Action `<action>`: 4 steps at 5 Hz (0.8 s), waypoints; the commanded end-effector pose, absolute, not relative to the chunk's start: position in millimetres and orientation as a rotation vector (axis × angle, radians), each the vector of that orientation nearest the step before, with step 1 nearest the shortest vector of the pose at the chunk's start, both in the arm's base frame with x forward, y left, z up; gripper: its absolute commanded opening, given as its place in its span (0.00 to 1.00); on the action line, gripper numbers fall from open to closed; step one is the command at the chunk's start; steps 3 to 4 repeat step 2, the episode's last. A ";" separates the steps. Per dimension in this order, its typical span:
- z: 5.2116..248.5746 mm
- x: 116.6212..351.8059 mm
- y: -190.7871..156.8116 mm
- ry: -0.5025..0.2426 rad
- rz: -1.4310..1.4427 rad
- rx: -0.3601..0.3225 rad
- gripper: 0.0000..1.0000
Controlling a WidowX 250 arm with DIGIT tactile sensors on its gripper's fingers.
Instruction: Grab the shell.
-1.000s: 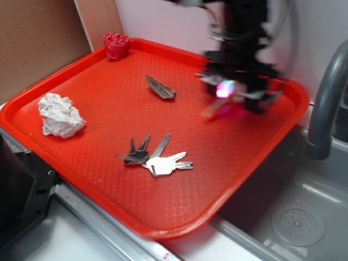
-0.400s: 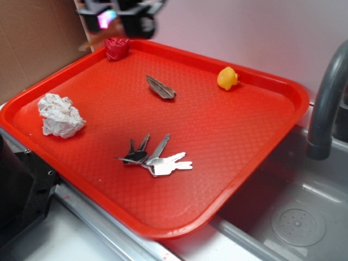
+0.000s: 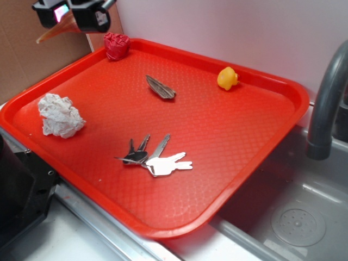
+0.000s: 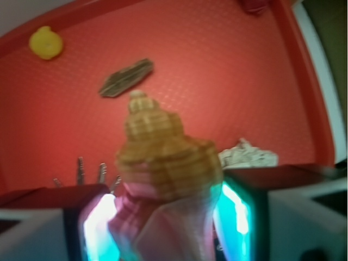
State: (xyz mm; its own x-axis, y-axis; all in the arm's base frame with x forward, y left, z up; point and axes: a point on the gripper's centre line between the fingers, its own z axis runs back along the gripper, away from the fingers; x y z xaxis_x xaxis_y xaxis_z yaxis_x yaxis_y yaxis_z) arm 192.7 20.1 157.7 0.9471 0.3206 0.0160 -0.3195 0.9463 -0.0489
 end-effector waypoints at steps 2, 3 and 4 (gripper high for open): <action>170.8 227.6 24.2 -0.111 0.283 0.076 0.00; 170.8 227.6 24.2 -0.111 0.283 0.076 0.00; 170.8 227.6 24.2 -0.111 0.283 0.076 0.00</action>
